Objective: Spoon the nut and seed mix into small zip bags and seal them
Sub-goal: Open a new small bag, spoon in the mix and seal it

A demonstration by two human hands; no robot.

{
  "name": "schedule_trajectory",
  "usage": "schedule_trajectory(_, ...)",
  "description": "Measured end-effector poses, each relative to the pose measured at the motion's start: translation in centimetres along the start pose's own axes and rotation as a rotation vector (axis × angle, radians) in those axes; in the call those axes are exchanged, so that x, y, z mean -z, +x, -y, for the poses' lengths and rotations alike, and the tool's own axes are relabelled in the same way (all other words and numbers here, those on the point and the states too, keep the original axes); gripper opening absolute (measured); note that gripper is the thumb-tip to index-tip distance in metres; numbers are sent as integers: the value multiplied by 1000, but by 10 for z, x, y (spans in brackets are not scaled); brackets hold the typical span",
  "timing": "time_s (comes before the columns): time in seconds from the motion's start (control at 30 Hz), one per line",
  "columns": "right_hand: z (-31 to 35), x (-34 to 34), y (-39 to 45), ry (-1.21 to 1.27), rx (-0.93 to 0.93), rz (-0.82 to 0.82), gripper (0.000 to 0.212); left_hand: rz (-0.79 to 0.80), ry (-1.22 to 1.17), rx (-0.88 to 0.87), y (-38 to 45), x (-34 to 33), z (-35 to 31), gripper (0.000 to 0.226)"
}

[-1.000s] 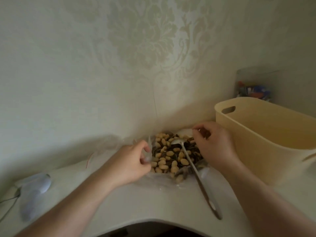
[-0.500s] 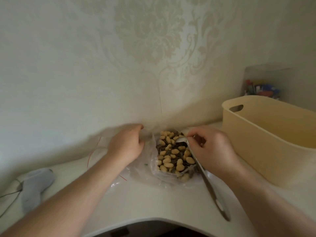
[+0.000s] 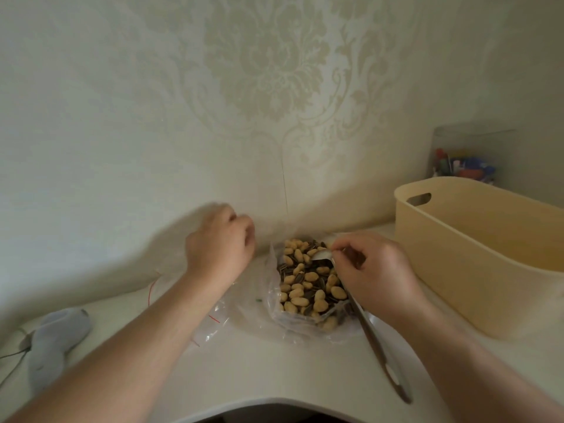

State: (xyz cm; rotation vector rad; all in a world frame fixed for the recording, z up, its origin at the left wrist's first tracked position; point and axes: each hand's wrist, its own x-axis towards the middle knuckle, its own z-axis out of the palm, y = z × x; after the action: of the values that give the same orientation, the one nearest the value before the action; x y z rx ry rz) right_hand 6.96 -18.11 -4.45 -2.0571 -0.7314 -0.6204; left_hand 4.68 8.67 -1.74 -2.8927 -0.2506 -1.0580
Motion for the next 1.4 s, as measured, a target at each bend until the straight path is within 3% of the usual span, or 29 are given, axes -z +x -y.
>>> schedule_trajectory(0.07,1,0,0,20,-13,-13,13,-162,-208,-81,6,16,-8,4)
schedule_trajectory(0.1,2,0,1,44,-36,-15,14,-170,-366,-110,8,26,-16,7)
schedule_trajectory(0.2,9,-1,3,154,-160,-19,44,128,-866,-36,6,44,-47,13)
schedule_trajectory(0.27,15,0,6,267,-228,-36,70,305,-1060,-10,1,35,-56,16)
schedule_trajectory(0.37,21,3,11,450,-342,-62,89,345,-1153,-6,-3,17,-55,18)
schedule_trajectory(0.4,22,3,12,491,-380,-63,86,358,-1186,7,-5,12,-53,18)
schedule_trajectory(0.53,22,0,15,605,-522,-78,38,488,-1481,123,-12,5,-45,28)
schedule_trajectory(0.6,17,-5,18,683,-587,-128,31,545,-1644,141,-16,4,-38,36)
schedule_trajectory(0.7,12,-8,22,785,-640,-186,31,538,-1563,83,-24,3,-33,45)
schedule_trajectory(1.03,21,-7,14,769,-518,-170,24,434,-1599,161,-31,2,-44,28)
schedule_trajectory(1.2,17,-14,12,354,-392,-145,20,340,-1606,229,-30,1,-44,13)
schedule_trajectory(1.33,16,-19,9,2,-117,-169,20,261,-1552,292,-29,3,-47,17)
schedule_trajectory(1.4,17,-18,8,-54,49,-170,23,241,-1507,291,-30,4,-50,23)
